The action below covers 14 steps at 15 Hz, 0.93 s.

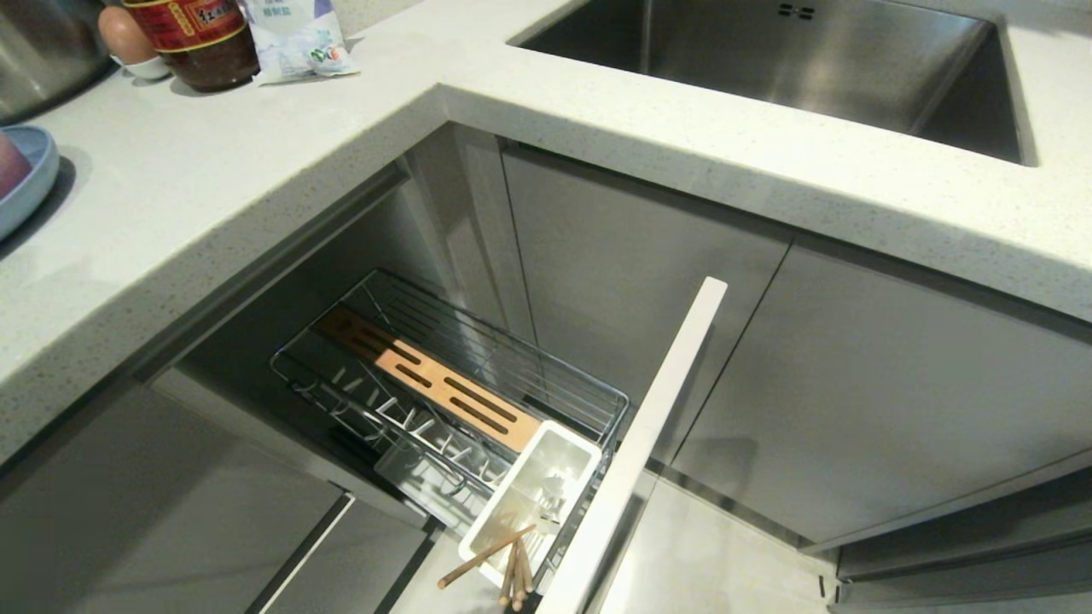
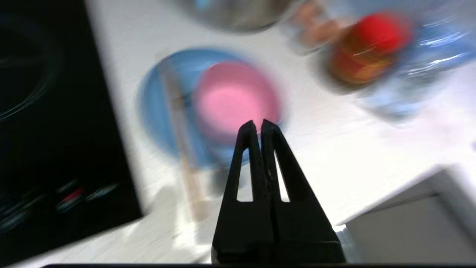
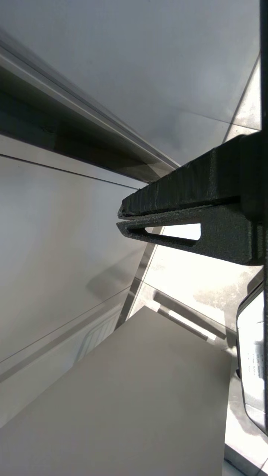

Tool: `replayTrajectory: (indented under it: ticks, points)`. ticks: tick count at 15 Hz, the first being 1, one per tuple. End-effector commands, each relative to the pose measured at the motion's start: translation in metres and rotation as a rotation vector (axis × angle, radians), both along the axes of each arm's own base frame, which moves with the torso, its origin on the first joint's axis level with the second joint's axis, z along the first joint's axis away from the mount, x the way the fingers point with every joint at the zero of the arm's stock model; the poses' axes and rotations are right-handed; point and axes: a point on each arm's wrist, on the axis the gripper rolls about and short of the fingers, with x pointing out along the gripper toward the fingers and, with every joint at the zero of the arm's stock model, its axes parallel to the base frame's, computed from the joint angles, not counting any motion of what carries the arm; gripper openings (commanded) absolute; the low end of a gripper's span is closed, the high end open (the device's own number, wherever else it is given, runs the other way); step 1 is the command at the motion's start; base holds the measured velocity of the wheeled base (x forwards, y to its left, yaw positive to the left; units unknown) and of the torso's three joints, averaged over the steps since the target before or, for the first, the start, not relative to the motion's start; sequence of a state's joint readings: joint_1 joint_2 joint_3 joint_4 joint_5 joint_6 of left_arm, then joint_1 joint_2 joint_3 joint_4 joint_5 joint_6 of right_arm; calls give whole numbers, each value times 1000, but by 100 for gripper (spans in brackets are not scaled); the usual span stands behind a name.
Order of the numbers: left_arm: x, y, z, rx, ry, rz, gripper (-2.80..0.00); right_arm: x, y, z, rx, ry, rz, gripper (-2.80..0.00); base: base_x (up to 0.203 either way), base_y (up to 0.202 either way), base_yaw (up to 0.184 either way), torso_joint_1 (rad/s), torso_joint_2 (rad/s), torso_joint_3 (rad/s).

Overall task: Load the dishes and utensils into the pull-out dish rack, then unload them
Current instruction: Take the chopsticks out of the cupboard

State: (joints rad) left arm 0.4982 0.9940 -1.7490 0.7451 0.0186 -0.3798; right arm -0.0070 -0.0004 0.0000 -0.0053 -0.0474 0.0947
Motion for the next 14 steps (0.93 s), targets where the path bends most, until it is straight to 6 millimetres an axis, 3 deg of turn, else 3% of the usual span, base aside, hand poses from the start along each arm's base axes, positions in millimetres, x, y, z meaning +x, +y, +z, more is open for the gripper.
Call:
replayTrajectory:
  ticks: [1, 4, 8, 11, 14]
  points:
    - [-9, -5, 15, 19, -116, -128, -280, 0, 0, 0, 0, -5, 0, -280, 0, 0, 0, 0, 0, 0]
    - [-2, -4, 29, -68, -246, -288, -280, 0, 0, 0, 0, -4, 0, -280, 0, 0, 0, 0, 0, 0]
    - [36, -8, 25, -155, -164, -512, -280, 0, 0, 0, 0, -5, 1, -280, 0, 0, 0, 0, 0, 0]
    - [60, -27, 11, -195, -5, -745, -280, 0, 0, 0, 0, -3, -1, -280, 0, 0, 0, 0, 0, 0]
    - [85, -61, -11, -177, 194, -887, -280, 0, 0, 0, 0, -5, 1, -280, 0, 0, 0, 0, 0, 0]
